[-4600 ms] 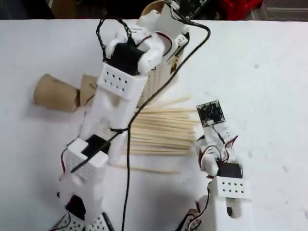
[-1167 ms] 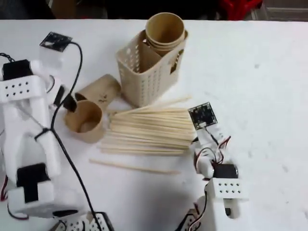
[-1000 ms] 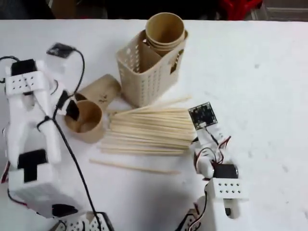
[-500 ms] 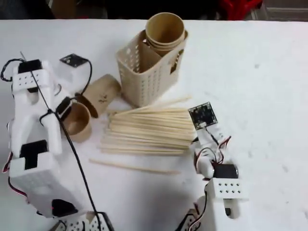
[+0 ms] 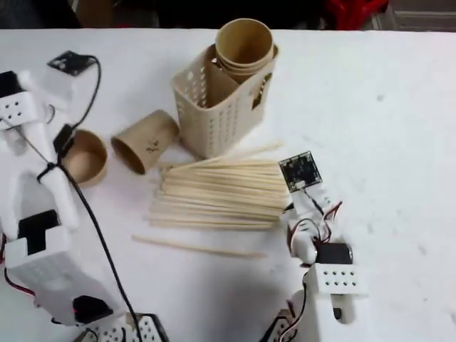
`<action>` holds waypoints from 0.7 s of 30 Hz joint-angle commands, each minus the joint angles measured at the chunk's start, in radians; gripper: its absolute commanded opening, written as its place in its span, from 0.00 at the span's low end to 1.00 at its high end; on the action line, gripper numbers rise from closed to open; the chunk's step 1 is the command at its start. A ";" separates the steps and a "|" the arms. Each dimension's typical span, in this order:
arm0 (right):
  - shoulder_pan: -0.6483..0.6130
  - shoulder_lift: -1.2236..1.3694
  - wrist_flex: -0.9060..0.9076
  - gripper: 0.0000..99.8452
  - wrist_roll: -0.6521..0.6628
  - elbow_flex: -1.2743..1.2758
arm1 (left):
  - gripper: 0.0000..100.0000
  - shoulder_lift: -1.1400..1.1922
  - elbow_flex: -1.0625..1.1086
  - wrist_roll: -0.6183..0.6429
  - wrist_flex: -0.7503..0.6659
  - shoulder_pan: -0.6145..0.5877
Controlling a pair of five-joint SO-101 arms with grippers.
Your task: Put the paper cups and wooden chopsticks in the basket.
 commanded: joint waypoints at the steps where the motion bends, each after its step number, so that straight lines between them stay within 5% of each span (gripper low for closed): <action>1: -0.004 -0.010 -0.018 0.02 0.009 -0.005 | 0.02 -0.007 -0.103 -0.005 0.008 -0.033; 9: 0.058 -0.150 0.053 0.02 0.002 -0.015 | 0.02 -0.197 -0.141 0.044 0.006 -0.028; 21: 0.091 -0.737 0.449 0.02 0.008 0.101 | 0.02 -0.472 -0.135 0.212 0.005 0.243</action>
